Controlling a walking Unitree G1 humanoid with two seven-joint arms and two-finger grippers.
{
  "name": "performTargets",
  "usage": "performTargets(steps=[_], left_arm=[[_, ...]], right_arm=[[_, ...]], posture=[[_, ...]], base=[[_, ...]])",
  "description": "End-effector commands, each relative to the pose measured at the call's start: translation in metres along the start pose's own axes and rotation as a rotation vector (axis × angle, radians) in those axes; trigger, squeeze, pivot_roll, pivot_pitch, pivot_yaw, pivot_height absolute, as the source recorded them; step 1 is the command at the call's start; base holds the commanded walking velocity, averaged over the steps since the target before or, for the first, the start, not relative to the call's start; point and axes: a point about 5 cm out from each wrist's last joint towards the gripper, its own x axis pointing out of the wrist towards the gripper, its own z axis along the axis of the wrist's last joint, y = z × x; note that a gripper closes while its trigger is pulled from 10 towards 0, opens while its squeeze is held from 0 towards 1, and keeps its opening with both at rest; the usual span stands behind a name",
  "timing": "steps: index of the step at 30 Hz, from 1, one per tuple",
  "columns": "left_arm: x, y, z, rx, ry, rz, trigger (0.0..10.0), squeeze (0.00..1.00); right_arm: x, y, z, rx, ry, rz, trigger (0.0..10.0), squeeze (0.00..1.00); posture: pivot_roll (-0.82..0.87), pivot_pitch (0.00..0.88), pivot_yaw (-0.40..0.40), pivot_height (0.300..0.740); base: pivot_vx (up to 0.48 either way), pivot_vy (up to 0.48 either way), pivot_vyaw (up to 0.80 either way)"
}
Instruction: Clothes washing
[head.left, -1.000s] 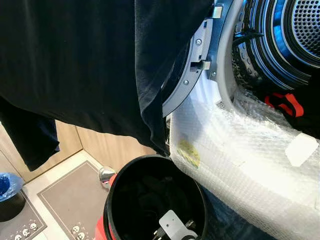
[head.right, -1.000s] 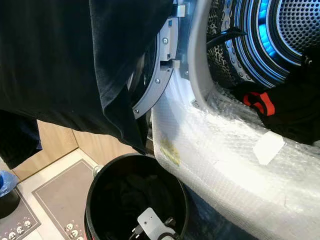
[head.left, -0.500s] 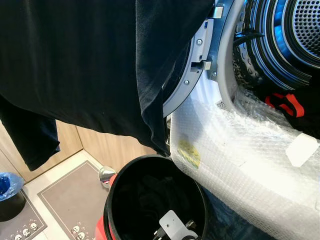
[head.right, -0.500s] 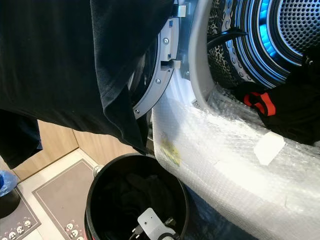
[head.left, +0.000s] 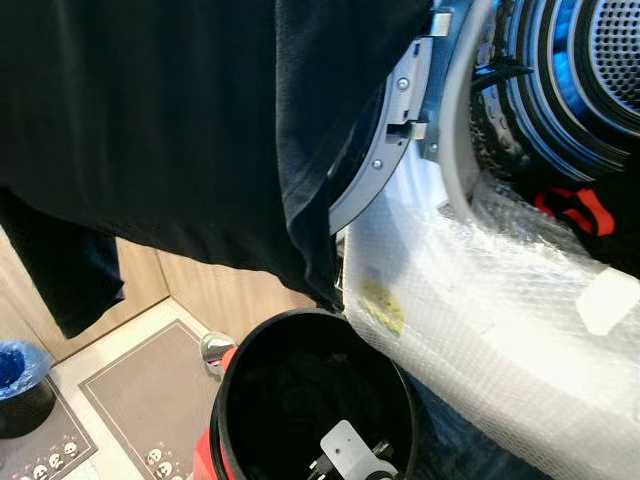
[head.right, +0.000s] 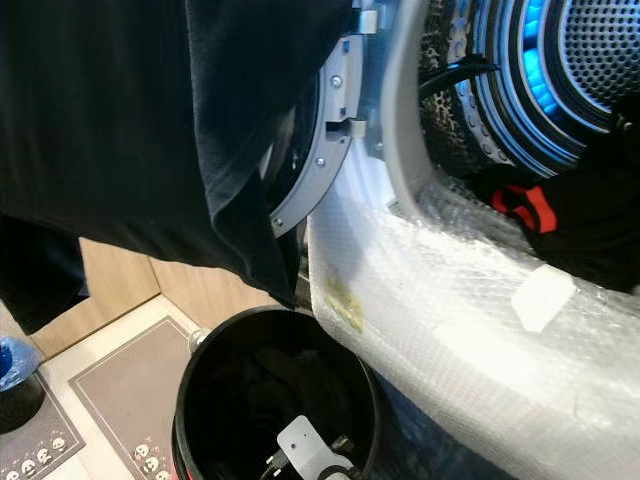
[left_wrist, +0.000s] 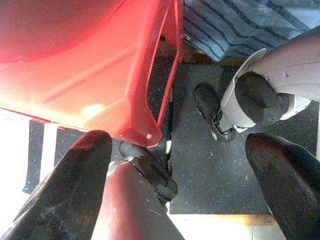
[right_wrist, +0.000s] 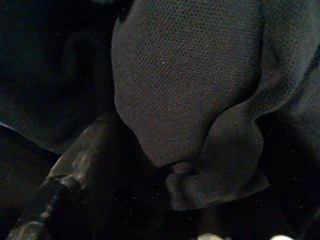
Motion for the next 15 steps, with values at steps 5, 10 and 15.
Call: performTargets(steps=[5, 10, 15], left_arm=[[-0.009, -0.0219, -0.0445, -0.051, 0.135, -0.055, 10.0, 0.0], [-0.009, -0.0219, -0.0445, -0.051, 0.135, -0.055, 10.0, 0.0], [-0.009, -0.0219, -0.0445, -0.051, 0.135, -0.055, 10.0, 0.0]], right_arm=[[-0.0847, 0.0623, 0.2797, 0.083, -0.627, 0.372, 0.0, 0.0], [-0.0847, 0.0623, 0.2797, 0.083, -0.627, 0.372, 0.0, 0.0], [-0.0847, 0.0623, 0.2797, 0.083, -0.627, 0.372, 0.0, 0.0]], posture=[[0.06, 0.097, -0.158, 0.74], [0.06, 0.097, -0.158, 0.74], [0.06, 0.097, -0.158, 0.74]], base=[[0.0, 0.0, 0.0], [0.0, 0.0, 0.0], [0.0, 0.0, 0.0]])
